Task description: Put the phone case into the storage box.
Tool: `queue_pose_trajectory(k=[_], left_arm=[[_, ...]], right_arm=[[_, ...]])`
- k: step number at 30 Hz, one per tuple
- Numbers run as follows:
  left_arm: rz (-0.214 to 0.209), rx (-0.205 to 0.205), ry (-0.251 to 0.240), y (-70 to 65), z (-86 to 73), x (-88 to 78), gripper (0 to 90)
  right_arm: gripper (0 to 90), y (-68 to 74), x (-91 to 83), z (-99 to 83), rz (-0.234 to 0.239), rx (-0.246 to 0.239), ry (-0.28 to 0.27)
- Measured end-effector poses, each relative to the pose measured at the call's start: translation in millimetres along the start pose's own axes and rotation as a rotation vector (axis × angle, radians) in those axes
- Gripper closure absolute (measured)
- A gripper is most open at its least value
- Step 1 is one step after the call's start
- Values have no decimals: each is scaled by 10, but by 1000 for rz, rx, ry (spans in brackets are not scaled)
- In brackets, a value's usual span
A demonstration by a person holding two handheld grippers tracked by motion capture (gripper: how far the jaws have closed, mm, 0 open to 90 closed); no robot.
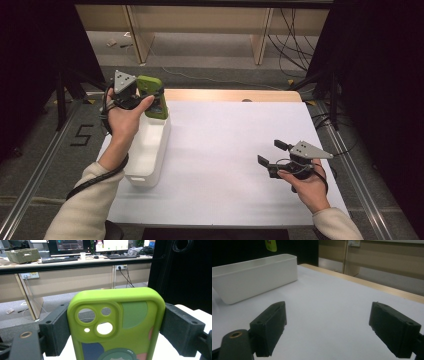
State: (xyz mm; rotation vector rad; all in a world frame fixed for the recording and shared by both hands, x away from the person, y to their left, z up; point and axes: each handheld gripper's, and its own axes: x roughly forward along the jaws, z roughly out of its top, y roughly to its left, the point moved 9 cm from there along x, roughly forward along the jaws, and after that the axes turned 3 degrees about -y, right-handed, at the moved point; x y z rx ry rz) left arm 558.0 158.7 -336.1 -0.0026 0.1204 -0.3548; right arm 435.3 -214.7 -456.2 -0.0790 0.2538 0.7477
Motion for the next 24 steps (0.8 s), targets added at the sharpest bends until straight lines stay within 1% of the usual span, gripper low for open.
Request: queue_pose_trajectory(k=[11, 24], left_arm=[[12, -1, 9, 50, -28, 25, 158], [23, -12, 21, 110, -74, 64, 158]], right_arm=[[156, 3, 3, -2, 1, 0, 1], [156, 4, 1, -1, 1, -1, 2]])
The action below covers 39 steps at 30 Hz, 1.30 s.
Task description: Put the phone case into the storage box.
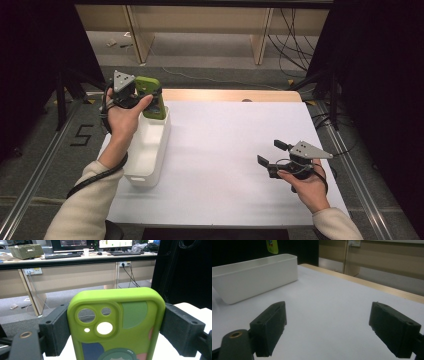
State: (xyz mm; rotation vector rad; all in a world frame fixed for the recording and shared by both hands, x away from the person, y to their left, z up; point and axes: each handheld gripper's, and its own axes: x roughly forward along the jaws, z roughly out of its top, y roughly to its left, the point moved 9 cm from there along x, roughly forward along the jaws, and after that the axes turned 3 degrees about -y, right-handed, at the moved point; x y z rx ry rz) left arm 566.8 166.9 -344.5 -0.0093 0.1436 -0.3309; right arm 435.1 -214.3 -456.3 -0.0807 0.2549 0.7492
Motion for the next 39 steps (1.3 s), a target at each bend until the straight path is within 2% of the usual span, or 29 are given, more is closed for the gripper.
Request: queue_pose_trajectory(k=[39], left_arm=[[24, 5, 31, 89, -93, 152, 157]], right_arm=[[157, 2, 12, -10, 7, 5, 0]])
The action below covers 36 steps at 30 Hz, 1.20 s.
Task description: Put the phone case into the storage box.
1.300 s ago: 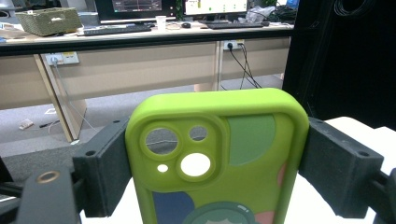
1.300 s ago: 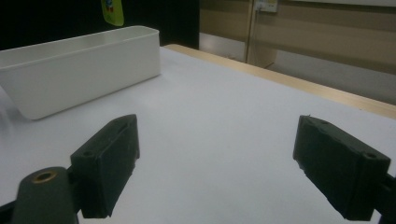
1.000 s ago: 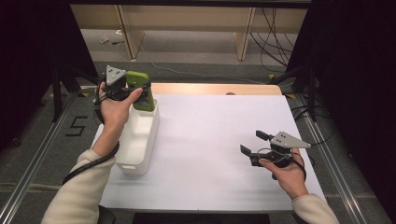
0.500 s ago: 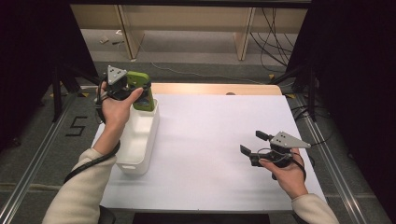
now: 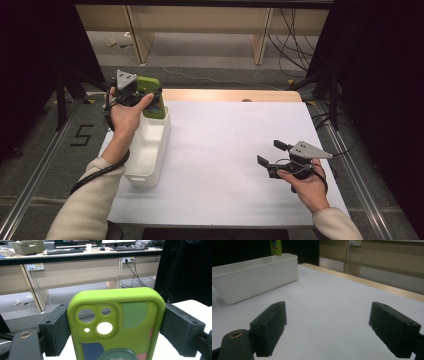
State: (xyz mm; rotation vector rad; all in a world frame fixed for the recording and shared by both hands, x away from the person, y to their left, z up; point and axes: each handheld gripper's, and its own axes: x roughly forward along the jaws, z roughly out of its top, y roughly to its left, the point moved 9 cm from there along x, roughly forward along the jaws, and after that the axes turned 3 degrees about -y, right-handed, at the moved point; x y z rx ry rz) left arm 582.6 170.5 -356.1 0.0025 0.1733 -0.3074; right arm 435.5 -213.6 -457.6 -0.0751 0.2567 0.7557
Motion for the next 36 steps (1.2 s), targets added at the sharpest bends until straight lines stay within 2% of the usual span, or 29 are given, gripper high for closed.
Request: queue_pose_trajectory(k=[36], left_arm=[[22, 8, 24, 97, -79, 128, 157]], right_arm=[[157, 0, 3, -3, 0, -1, 1]])
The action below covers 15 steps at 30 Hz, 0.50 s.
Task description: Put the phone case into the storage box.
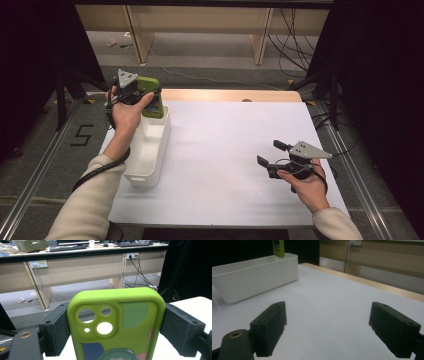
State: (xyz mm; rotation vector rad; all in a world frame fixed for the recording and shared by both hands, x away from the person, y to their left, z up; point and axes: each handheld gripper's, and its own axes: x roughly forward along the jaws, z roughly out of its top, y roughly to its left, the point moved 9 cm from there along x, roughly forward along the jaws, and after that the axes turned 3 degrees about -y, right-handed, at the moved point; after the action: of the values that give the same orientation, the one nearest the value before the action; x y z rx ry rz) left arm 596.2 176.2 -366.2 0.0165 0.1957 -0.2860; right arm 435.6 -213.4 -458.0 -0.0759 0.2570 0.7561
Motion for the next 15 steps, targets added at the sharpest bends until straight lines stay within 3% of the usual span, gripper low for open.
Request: queue_pose_trajectory(k=[15], left_arm=[[-3, -1, 10, 20, -53, 60, 156]], right_arm=[[157, 1, 2, -3, 0, 0, 2]])
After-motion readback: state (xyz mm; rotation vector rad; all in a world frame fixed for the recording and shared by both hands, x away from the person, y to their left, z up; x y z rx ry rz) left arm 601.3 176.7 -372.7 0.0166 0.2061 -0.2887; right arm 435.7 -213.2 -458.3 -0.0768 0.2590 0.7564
